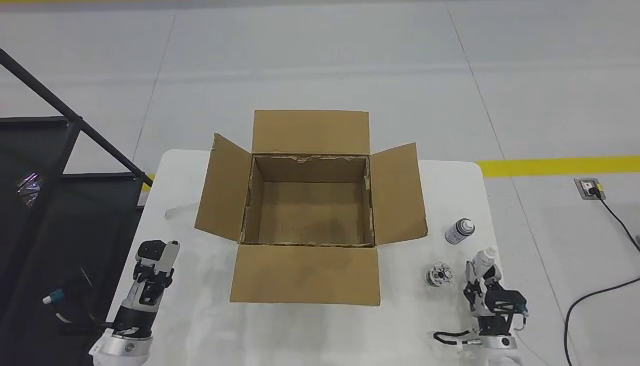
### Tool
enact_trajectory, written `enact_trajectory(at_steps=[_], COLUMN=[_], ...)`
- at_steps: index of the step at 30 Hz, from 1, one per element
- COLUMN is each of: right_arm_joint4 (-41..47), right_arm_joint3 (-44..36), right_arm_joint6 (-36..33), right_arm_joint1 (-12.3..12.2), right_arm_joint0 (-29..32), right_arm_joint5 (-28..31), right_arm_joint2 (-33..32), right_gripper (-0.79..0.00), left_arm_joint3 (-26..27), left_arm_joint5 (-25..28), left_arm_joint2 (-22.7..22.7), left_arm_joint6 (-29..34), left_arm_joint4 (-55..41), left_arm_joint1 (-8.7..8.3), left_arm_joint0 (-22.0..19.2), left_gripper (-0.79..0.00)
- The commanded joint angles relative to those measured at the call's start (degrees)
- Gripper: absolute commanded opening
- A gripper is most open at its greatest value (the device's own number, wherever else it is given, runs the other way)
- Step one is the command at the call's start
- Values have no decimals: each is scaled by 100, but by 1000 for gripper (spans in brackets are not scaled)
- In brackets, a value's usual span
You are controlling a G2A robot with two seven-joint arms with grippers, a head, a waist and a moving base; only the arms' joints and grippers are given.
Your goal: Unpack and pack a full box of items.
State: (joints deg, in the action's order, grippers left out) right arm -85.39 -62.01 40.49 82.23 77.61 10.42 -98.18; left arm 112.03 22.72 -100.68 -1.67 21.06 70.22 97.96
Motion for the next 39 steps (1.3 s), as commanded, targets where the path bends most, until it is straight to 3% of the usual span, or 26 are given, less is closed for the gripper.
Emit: enact_trajectory(at_steps=[1, 5, 9, 17, 25, 29, 30, 39], right_arm_joint4=[27, 129, 190, 190, 211, 266, 284, 365], right_arm_joint3=[20, 45, 44, 62, 104, 133, 144, 283], right_arm_joint6=[5, 9, 24, 3, 26, 61, 71, 156], right_arm_joint1=[-11, -23, -43, -77, -114, -131, -134, -166], right_arm_joint0=[0, 8, 24, 43, 63, 86, 89, 87], right_arm_joint5=[-7, -95, -74, -109, -140, -140, -131, -118], right_arm_joint2=[1, -1, 7, 76, 111, 114, 118, 168], right_gripper=[-733, -551, -496, -474, -523, -671, -785, -785], left_arm_joint3=[0, 0, 0, 0, 0, 0, 0, 0], left_arm_joint5=[0, 0, 0, 0, 0, 0, 0, 0], left_arm_joint2=[0, 0, 0, 0, 0, 0, 0, 0], left_arm_joint6=[0, 0, 0, 0, 0, 0, 0, 0], left_arm_joint4=[0, 0, 0, 0, 0, 0, 0, 0], left_arm_joint1=[0, 0, 0, 0, 0, 0, 0, 0], left_arm_joint0=[0, 0, 0, 0, 0, 0, 0, 0], left_gripper=[0, 0, 0, 0, 0, 0, 0, 0])
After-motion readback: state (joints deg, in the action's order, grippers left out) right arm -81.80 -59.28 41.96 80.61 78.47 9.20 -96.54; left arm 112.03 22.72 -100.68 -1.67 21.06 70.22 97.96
